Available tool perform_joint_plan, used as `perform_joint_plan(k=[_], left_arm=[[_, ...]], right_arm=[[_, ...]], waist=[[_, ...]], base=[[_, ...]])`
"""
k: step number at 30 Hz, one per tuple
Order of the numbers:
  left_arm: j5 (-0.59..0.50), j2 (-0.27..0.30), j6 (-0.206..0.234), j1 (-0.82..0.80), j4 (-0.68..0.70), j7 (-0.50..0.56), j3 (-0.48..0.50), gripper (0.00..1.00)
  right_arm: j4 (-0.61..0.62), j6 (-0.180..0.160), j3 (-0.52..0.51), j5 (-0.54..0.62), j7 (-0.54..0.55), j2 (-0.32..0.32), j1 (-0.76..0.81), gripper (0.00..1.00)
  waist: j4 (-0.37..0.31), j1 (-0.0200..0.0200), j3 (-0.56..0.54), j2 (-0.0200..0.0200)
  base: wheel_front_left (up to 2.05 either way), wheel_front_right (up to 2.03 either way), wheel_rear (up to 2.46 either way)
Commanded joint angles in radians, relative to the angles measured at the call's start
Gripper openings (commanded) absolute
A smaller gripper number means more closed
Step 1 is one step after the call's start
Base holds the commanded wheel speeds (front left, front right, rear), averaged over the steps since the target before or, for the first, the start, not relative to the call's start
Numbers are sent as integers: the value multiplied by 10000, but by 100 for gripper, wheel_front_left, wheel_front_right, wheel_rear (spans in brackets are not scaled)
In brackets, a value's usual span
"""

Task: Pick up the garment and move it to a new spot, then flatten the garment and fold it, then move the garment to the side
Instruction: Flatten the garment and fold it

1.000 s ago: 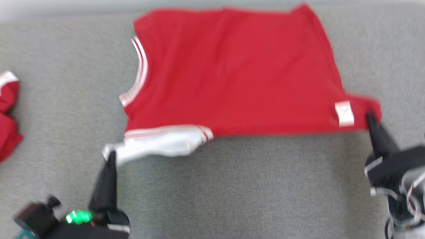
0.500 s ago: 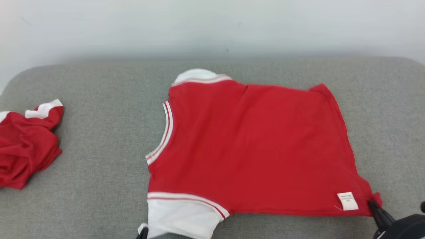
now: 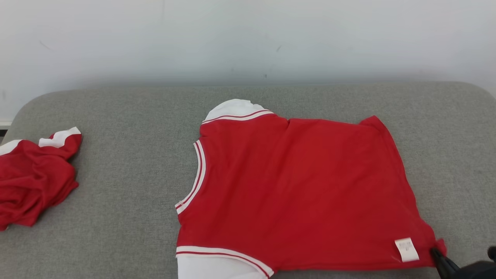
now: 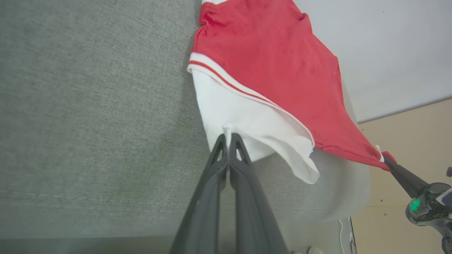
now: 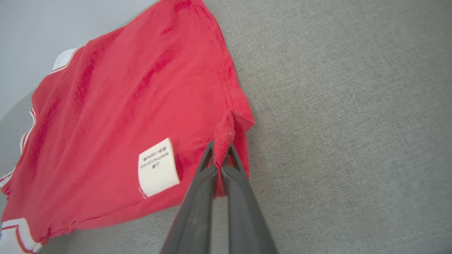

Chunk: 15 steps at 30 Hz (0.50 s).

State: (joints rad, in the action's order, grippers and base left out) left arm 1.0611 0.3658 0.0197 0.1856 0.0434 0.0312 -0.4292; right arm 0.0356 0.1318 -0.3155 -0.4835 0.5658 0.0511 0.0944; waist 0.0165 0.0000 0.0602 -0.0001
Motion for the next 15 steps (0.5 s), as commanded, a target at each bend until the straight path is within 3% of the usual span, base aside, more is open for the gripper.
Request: perform_joint_plan(k=[1, 8, 12, 15], left_arm=[[59, 158, 152, 248, 45, 151, -5, 0], [309, 449, 740, 575, 305, 1026, -168, 0], [168, 482, 810, 470, 484, 995, -156, 0], [223, 318, 618, 325, 623, 731, -47, 0]], right_arm=[[6, -23, -131, 275, 62, -2, 206, 0], [-173, -23, -478, 357, 445, 2, 366, 0], [-222, -23, -498, 241, 507, -2, 412, 0], [-177, -23, -428, -15, 330, -3, 326, 0]], waist=[[-8, 0, -15, 1], [7, 0, 53, 1], [22, 0, 107, 1], [14, 0, 132, 1]], base=[[0, 0, 0], [0, 0, 0], [0, 0, 0], [0, 0, 0]])
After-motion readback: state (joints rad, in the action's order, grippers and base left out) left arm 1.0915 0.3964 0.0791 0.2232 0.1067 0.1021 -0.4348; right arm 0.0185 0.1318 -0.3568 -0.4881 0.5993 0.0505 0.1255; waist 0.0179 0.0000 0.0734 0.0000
